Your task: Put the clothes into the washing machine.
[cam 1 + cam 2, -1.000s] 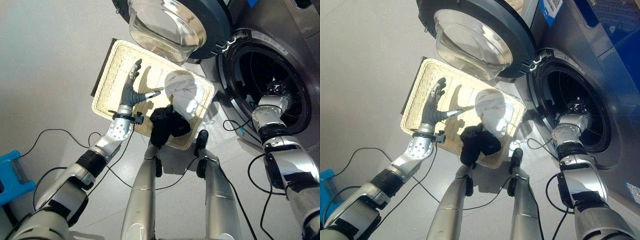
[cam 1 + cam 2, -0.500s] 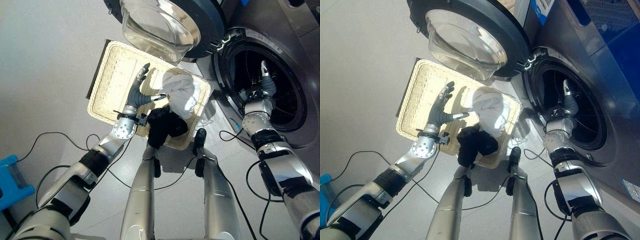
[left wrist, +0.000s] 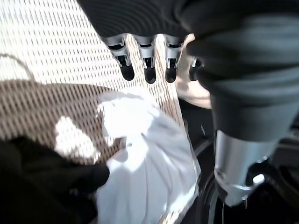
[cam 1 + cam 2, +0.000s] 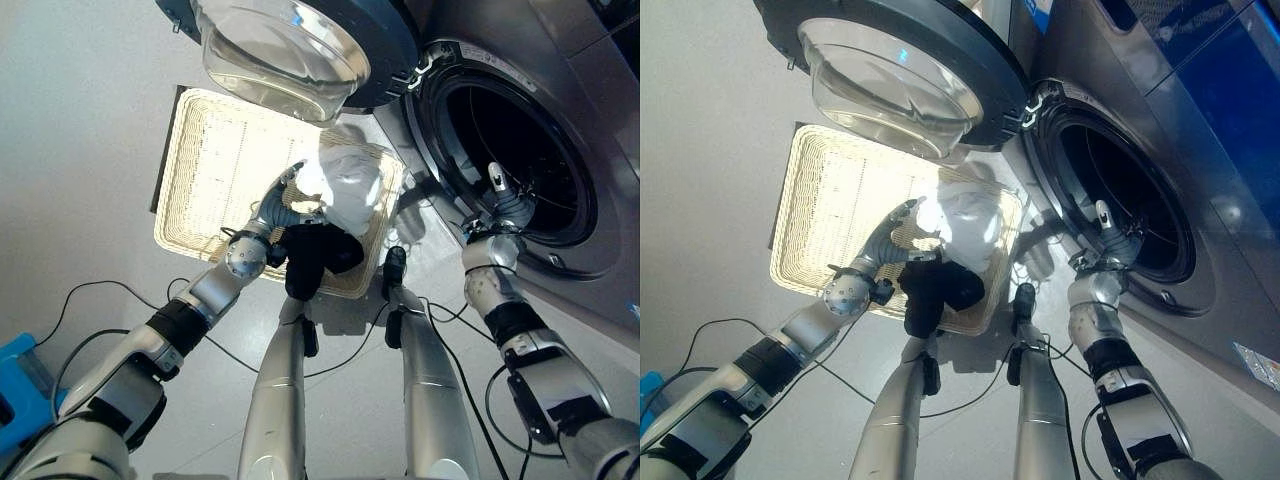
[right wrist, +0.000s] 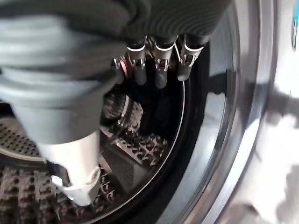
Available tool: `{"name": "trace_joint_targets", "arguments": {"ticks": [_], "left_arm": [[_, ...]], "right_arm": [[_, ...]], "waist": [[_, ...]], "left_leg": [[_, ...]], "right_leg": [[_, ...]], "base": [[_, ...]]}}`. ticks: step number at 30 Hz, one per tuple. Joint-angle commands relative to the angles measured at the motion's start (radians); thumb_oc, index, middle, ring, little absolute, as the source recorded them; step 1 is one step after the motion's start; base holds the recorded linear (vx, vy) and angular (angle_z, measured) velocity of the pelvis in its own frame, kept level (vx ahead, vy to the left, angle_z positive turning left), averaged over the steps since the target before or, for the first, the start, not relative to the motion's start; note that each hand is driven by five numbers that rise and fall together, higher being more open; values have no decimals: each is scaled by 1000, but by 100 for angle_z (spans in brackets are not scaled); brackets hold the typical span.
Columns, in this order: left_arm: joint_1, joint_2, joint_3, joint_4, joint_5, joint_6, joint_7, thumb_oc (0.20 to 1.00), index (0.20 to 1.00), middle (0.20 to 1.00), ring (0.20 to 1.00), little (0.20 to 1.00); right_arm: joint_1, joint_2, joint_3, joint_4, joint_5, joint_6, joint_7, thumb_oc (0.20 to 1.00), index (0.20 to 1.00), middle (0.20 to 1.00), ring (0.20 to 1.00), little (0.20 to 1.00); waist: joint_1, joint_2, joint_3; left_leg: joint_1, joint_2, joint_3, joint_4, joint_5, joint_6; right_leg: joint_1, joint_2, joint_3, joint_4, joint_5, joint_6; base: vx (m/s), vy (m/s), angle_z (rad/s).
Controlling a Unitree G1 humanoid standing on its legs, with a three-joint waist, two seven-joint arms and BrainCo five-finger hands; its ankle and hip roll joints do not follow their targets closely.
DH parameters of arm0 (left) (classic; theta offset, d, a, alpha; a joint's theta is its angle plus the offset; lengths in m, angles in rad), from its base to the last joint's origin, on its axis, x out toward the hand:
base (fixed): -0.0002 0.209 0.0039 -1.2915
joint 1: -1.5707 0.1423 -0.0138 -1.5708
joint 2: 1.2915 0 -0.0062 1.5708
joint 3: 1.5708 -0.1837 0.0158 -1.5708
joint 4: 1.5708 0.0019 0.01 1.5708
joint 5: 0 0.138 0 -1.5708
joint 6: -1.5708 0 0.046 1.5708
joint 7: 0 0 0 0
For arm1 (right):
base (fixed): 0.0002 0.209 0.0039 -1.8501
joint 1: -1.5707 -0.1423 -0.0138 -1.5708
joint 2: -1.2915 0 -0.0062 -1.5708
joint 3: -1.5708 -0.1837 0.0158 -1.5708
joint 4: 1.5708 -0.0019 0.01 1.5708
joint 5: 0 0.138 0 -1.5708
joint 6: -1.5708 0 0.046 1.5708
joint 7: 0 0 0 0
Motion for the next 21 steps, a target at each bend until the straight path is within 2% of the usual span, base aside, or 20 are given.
{"name": "trace_joint_targets", "arguments": {"ticks": [1, 4, 7, 11, 12, 14, 21], "left_arm": [[36, -24, -3, -59, 104, 26, 28, 1000, 1000, 1000, 1000, 1000], [48, -47, 6, -53, 134, 16, 68, 1000, 1000, 1000, 1000, 1000], [44, -90, 14, -27, 162, -21, 133, 1000, 1000, 1000, 1000, 1000], [28, -120, 17, -6, 187, -30, 165, 1000, 1000, 1000, 1000, 1000], [-14, -160, 16, 39, 212, -33, 204, 1000, 1000, 1000, 1000, 1000], [-38, -179, 11, 71, 250, -19, 214, 1000, 1000, 1000, 1000, 1000], [-144, -239, -15, 207, 252, 26, 264, 1000, 1000, 1000, 1000, 1000]], "right_arm": [[0, -55, 20, -135, -237, -17, -123, 1000, 1000, 1000, 1000, 1000], [35, -41, 50, -198, -293, 4, -147, 1000, 1000, 1000, 1000, 1000], [87, -7, 80, -254, -315, -10, -127, 1000, 1000, 1000, 1000, 1000], [110, 20, 98, -278, -309, -11, -107, 1000, 1000, 1000, 1000, 1000], [133, 56, 140, -318, -336, 12, -102, 1000, 1000, 1000, 1000, 1000], [140, 69, 157, -315, -326, 17, -86, 1000, 1000, 1000, 1000, 1000], [127, 82, 192, -272, -290, -4, -64, 1000, 1000, 1000, 1000, 1000]], "waist": [[-1, 65, -26], [-10, 58, -26], [-26, 46, -26], [-36, 36, -26], [-54, 21, -26], [-62, 15, -26], [-85, -5, -26]], "left_leg": [[-12, -73, 69, 27, -45, 56], [-19, -70, 74, 24, -41, 56], [-29, -65, 83, 22, -38, 58], [-36, -62, 88, 22, -37, 58], [-44, -56, 96, 20, -29, 55], [-44, -52, 102, 18, -27, 53], [-55, -40, 114, 19, -18, 48]], "right_leg": [[27, 50, -92, -22, 27, 16], [19, 55, -85, -24, 29, 17], [5, 65, -73, -21, 31, 16], [-3, 69, -68, -19, 31, 16], [-13, 79, -59, -21, 37, 15], [-14, 83, -55, -20, 37, 15], [-26, 93, -44, -20, 40, 14]], "base": [[0, 0, 0], [0, 0, 0], [-8, 18, -3], [0, 0, 0], [-16, 18, -3], [-2, 6, -2], [1, -3, -9]]}}
